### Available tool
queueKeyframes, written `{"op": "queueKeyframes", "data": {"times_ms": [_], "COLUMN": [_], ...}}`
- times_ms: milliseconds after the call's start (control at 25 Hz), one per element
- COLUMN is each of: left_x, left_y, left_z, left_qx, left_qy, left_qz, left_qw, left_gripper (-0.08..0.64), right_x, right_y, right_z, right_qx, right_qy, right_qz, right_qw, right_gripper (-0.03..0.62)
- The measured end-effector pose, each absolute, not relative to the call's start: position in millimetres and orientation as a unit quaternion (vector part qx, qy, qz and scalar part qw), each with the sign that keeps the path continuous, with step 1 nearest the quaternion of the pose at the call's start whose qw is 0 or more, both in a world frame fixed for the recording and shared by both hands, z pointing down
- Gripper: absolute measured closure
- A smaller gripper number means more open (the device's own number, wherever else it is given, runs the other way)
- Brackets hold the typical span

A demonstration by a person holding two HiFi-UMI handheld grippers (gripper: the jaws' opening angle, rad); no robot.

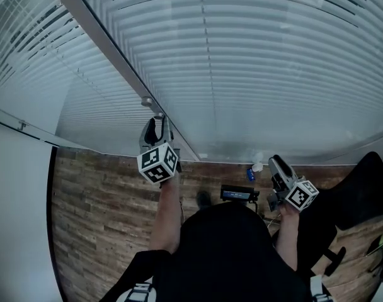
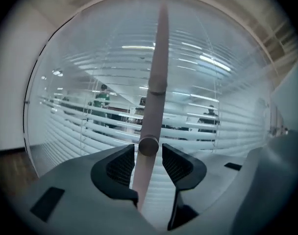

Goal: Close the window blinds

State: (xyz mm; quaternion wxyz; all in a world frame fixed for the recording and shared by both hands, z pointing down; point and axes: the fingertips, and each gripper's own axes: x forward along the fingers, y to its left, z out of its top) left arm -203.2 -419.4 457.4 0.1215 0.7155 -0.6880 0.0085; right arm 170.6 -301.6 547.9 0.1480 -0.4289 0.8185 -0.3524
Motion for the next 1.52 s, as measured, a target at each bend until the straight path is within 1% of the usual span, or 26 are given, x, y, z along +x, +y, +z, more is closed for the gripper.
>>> {"op": "queueKeyframes", "data": {"times_ms": [120, 200, 240, 400, 600, 720, 800, 840, 1000, 1040, 1120, 1200, 1240, 1320, 1440, 1520], "left_x": [-206.9, -208.0, -207.7, -205.4, -203.2, -201.5, -201.6, -201.1, -198.4, -199.8, -203.4, -206.9, -208.2, -208.8, -206.4, -205.0], "left_y": [-423.1, -424.6, -424.6, -425.2, -426.1, -426.0, -425.9, -425.6, -420.4, -419.8, -420.9, -422.6, -423.0, -423.2, -423.8, -424.1], "left_z": [454.5, 454.7, 454.9, 457.1, 459.4, 459.1, 459.6, 460.1, 456.9, 454.8, 450.9, 449.6, 449.7, 450.5, 451.8, 453.5], "left_qx": [0.716, 0.713, 0.712, 0.706, 0.671, 0.662, 0.672, 0.683, 0.716, 0.716, 0.713, 0.708, 0.706, 0.705, 0.701, 0.689], "left_qy": [-0.680, -0.684, -0.687, -0.700, -0.707, -0.703, -0.702, -0.702, -0.689, -0.687, -0.688, -0.692, -0.694, -0.698, -0.705, -0.713], "left_qz": [-0.035, -0.028, -0.015, 0.079, 0.220, 0.248, 0.227, 0.201, 0.044, 0.016, -0.014, -0.020, -0.016, 0.005, 0.064, 0.122], "left_qw": [0.155, 0.153, 0.144, 0.076, -0.049, -0.078, -0.061, -0.037, 0.100, 0.120, 0.137, 0.141, 0.139, 0.126, 0.082, 0.027], "left_gripper": [0.390, 0.396, 0.420, 0.422, 0.423, 0.423, 0.422, 0.422, 0.395, 0.394, 0.396, 0.398, 0.412, 0.422, 0.423, 0.423], "right_x": [171.8, 172.3, 172.5, 174.1, 172.9, 170.0, 168.3, 167.8, 168.9, 169.3, 169.5, 169.7, 169.7, 169.8, 170.6, 170.7], "right_y": [-300.4, -299.5, -299.5, -299.9, -300.7, -301.8, -302.5, -302.8, -302.9, -302.9, -302.4, -301.8, -301.7, -301.8, -301.6, -301.2], "right_z": [549.8, 551.3, 551.8, 552.3, 552.9, 551.1, 550.4, 550.3, 550.6, 550.8, 551.2, 552.1, 552.3, 552.3, 552.8, 553.2], "right_qx": [-0.431, -0.432, -0.432, -0.434, -0.432, -0.428, -0.425, -0.425, -0.426, -0.427, -0.427, -0.428, -0.428, -0.429, -0.429, -0.429], "right_qy": [0.817, 0.816, 0.816, 0.815, 0.816, 0.818, 0.819, 0.820, 0.820, 0.819, 0.819, 0.818, 0.817, 0.817, 0.817, 0.817], "right_qz": [-0.353, -0.354, -0.355, -0.355, -0.356, -0.354, -0.354, -0.354, -0.354, -0.354, -0.355, -0.356, -0.356, -0.356, -0.355, -0.356], "right_qw": [0.147, 0.146, 0.146, 0.147, 0.147, 0.148, 0.149, 0.148, 0.147, 0.147, 0.148, 0.148, 0.148, 0.148, 0.148, 0.149], "right_gripper": [0.442, 0.442, 0.442, 0.442, 0.442, 0.442, 0.442, 0.442, 0.442, 0.442, 0.442, 0.442, 0.442, 0.442, 0.442, 0.442]}}
